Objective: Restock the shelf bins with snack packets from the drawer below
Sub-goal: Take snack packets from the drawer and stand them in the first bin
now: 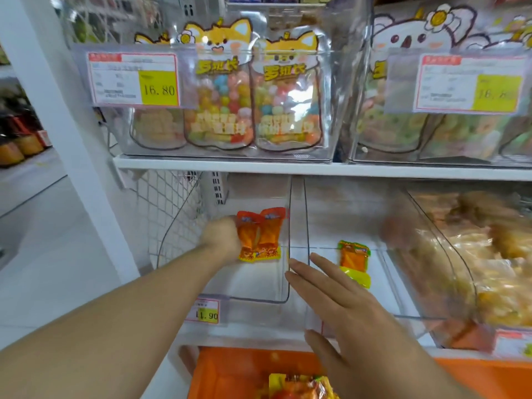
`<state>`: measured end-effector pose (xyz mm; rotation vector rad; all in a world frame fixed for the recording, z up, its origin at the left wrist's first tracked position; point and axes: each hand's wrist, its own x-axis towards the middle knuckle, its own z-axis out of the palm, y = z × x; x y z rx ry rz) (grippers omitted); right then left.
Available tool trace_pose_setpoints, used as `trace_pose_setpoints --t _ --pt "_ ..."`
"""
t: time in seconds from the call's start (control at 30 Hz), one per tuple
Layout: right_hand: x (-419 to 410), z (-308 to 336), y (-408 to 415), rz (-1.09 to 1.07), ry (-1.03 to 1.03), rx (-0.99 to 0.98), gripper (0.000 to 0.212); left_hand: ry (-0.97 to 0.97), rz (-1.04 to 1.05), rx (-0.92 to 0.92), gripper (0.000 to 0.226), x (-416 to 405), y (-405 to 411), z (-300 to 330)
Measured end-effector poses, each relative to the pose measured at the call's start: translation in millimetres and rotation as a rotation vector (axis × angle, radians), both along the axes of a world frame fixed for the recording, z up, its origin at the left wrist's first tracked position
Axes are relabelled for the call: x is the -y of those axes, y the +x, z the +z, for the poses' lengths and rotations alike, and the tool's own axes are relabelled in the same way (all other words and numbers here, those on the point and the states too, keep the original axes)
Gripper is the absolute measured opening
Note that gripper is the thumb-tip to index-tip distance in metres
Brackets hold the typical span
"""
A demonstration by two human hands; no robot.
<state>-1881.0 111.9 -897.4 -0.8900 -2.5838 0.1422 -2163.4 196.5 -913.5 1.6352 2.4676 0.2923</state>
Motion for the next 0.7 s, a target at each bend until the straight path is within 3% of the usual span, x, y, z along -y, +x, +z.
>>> trace_pose_setpoints --t 0.1,0.27,0.33,0.43,0.7 --pt "-1.9 0.4 1.2 0.012 0.074 0.008 0.075 0.006 -0.047 -0.059 0.030 -0.1 -2.4 -9.2" --pt "-3.1 4.6 0.0 -0.008 0.156 0.191 0.096 0.113 -0.225 0.055 0.034 7.4 3.2 -1.2" --pt "-3.6 5.2 -2.4 -0.022 0.202 0.238 0.085 0.053 -0.339 0.061 0.034 12.5 7.6 -1.3" --pt "-3.2 9.1 -1.4 -0.033 0.224 0.263 0.067 -0.093 -0.380 0.109 0.052 21.1 11.6 -3.6" --pt "-4.0 16.6 16.8 -0.070 0.201 0.195 0.043 -0.175 -0.429 0.082 0.067 23.6 35.0 -2.6"
